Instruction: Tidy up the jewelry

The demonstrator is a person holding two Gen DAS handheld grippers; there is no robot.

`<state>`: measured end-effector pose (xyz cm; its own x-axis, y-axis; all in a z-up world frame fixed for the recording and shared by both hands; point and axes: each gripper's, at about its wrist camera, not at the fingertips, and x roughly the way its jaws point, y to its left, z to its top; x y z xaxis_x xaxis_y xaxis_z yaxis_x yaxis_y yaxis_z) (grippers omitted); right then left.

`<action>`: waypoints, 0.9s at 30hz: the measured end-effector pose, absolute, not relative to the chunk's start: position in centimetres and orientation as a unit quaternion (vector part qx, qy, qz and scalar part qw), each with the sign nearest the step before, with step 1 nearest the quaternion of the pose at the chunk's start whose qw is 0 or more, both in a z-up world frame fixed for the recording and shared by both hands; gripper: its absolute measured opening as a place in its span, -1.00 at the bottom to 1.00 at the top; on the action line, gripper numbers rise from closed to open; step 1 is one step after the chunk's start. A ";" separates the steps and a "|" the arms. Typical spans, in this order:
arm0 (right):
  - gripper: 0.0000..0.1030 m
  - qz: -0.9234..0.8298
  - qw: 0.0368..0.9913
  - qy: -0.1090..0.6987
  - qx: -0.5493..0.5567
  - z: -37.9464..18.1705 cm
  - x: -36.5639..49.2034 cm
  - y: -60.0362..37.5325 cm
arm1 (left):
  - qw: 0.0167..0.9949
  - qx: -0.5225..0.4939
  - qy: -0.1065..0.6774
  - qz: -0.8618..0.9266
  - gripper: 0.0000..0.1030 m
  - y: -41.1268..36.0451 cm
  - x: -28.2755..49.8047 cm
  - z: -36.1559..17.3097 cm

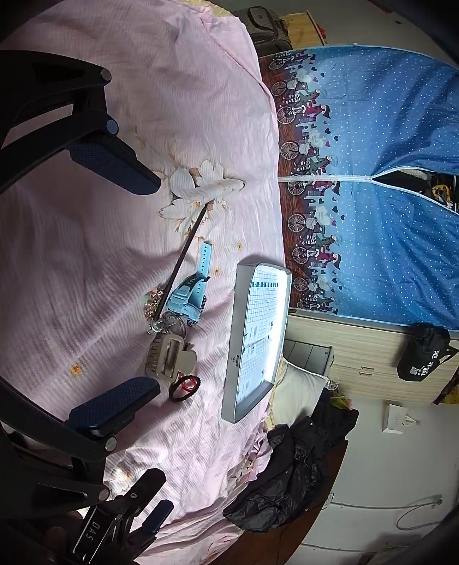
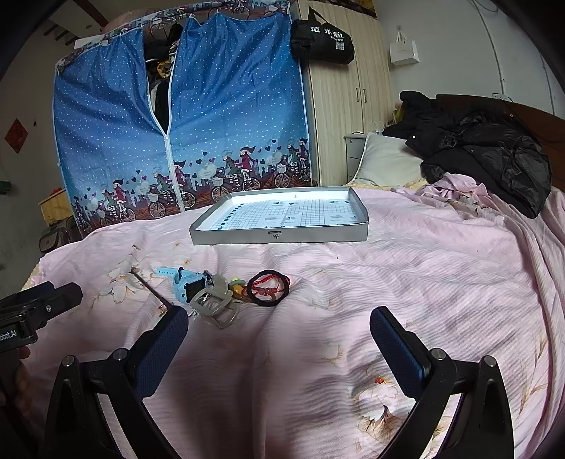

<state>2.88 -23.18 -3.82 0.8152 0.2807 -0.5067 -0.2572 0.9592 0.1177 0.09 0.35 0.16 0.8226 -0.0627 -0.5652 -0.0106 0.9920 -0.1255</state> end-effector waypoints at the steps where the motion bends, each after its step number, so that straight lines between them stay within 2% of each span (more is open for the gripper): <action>1: 1.00 0.141 0.952 0.269 0.022 -3.9 2.9 -23.2 | 0.953 -0.061 0.298 -0.013 0.97 0.4 0.1 0.2; 27: 1.00 0.141 0.952 0.271 0.025 -3.9 2.9 -23.2 | 0.952 -0.062 0.301 -0.012 0.97 0.3 0.3 0.0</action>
<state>2.94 -23.25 -3.88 0.8131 0.2812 -0.5096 -0.2538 0.9592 0.1244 0.25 0.28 -0.01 0.8190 -0.0608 -0.5705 -0.0142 0.9919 -0.1260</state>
